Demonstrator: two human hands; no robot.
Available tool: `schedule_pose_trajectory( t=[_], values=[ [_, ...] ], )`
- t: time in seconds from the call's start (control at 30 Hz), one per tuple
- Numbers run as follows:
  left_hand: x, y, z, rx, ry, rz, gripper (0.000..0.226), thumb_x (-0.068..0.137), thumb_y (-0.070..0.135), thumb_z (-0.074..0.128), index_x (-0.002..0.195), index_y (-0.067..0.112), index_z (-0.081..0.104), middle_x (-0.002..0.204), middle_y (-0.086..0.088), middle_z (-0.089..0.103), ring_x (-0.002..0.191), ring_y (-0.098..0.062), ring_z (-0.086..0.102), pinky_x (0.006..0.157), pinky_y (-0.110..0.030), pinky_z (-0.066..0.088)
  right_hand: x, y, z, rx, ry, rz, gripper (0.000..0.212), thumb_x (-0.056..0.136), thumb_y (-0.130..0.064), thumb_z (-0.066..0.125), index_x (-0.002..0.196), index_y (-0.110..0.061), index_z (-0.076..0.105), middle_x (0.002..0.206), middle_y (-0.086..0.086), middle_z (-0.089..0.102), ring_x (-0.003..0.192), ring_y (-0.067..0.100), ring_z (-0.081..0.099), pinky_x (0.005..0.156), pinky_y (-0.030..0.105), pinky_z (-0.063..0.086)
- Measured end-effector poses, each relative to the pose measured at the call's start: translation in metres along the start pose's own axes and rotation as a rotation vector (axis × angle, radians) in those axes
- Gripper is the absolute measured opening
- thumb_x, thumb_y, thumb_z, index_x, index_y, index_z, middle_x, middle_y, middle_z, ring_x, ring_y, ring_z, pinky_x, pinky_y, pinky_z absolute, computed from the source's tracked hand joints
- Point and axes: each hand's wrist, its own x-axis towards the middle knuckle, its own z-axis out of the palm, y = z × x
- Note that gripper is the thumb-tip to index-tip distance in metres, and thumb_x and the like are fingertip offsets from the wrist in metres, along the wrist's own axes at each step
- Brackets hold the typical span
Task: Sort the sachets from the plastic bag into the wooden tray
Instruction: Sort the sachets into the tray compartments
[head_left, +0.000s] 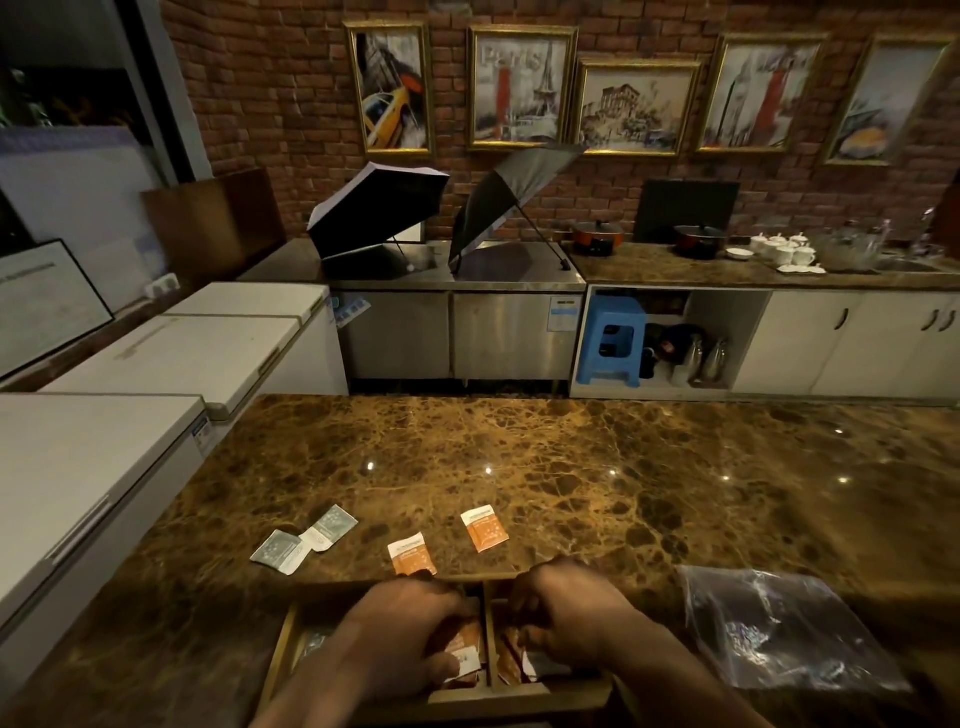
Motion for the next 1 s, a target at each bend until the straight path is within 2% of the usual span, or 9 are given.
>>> schedule_pose_trajectory(
  t=[0.23, 0.33, 0.43, 0.53, 0.63, 0.8, 1.0],
  values=[
    [-0.001, 0.003, 0.002, 0.013, -0.014, 0.033, 0.055, 0.086, 0.055, 0.061, 0.137, 0.04, 0.048, 0.14, 0.015, 0.054, 0.13, -0.01, 0.046, 0.108, -0.032, 0.038, -0.001, 0.0, 0.006, 0.005, 0.062, -0.033, 0.033, 0.089, -0.035, 0.069, 0.121, -0.034, 0.062, 0.122, -0.008, 0.063, 0.109, 0.012, 0.058, 0.092, 0.028, 0.047],
    [-0.004, 0.0, -0.001, -0.004, 0.03, 0.047, 0.052, 0.086, 0.058, 0.057, 0.135, 0.042, 0.05, 0.138, 0.02, 0.054, 0.128, -0.005, 0.046, 0.108, -0.031, 0.039, 0.004, 0.0, 0.002, 0.024, 0.091, -0.013, 0.028, 0.092, -0.038, 0.065, 0.12, -0.036, 0.06, 0.116, -0.009, 0.062, 0.103, 0.01, 0.058, 0.089, 0.028, 0.048],
    [0.001, -0.01, -0.015, -0.041, 0.122, 0.005, 0.042, 0.091, 0.058, 0.052, 0.13, 0.043, 0.054, 0.13, 0.019, 0.058, 0.12, -0.005, 0.052, 0.1, -0.029, 0.044, 0.014, 0.001, -0.008, 0.041, 0.172, -0.009, 0.024, 0.094, -0.039, 0.062, 0.119, -0.039, 0.061, 0.113, -0.011, 0.06, 0.098, 0.007, 0.057, 0.085, 0.025, 0.048],
    [0.011, -0.029, -0.026, -0.012, 0.27, -0.049, 0.042, 0.093, 0.055, 0.052, 0.132, 0.04, 0.057, 0.135, 0.018, 0.057, 0.127, -0.006, 0.049, 0.106, -0.024, 0.037, 0.031, 0.001, -0.019, 0.016, 0.3, -0.034, 0.025, 0.093, -0.037, 0.065, 0.117, -0.04, 0.064, 0.122, -0.013, 0.062, 0.11, 0.009, 0.059, 0.093, 0.027, 0.05],
    [0.024, -0.049, -0.027, 0.001, 0.311, -0.135, 0.046, 0.093, 0.05, 0.057, 0.136, 0.038, 0.053, 0.137, 0.014, 0.056, 0.126, -0.009, 0.05, 0.105, -0.025, 0.038, 0.055, -0.003, -0.025, -0.038, 0.363, -0.053, 0.028, 0.094, -0.033, 0.064, 0.121, -0.038, 0.061, 0.126, -0.011, 0.06, 0.115, 0.013, 0.055, 0.096, 0.029, 0.048],
    [0.047, -0.072, -0.015, -0.007, 0.26, -0.262, 0.052, 0.092, 0.046, 0.059, 0.142, 0.036, 0.046, 0.137, 0.013, 0.054, 0.124, -0.012, 0.049, 0.101, -0.029, 0.041, 0.094, -0.011, -0.022, -0.029, 0.28, -0.028, 0.033, 0.093, -0.029, 0.062, 0.127, -0.033, 0.061, 0.13, -0.004, 0.06, 0.122, 0.019, 0.055, 0.102, 0.037, 0.047],
    [0.068, -0.086, -0.001, -0.037, 0.154, -0.344, 0.06, 0.083, 0.048, 0.07, 0.138, 0.037, 0.047, 0.134, 0.008, 0.056, 0.124, -0.017, 0.049, 0.103, -0.033, 0.041, 0.124, -0.008, -0.005, -0.06, 0.229, -0.015, 0.041, 0.093, -0.024, 0.062, 0.133, -0.034, 0.06, 0.136, -0.003, 0.061, 0.124, 0.022, 0.057, 0.102, 0.036, 0.045]
  ],
)
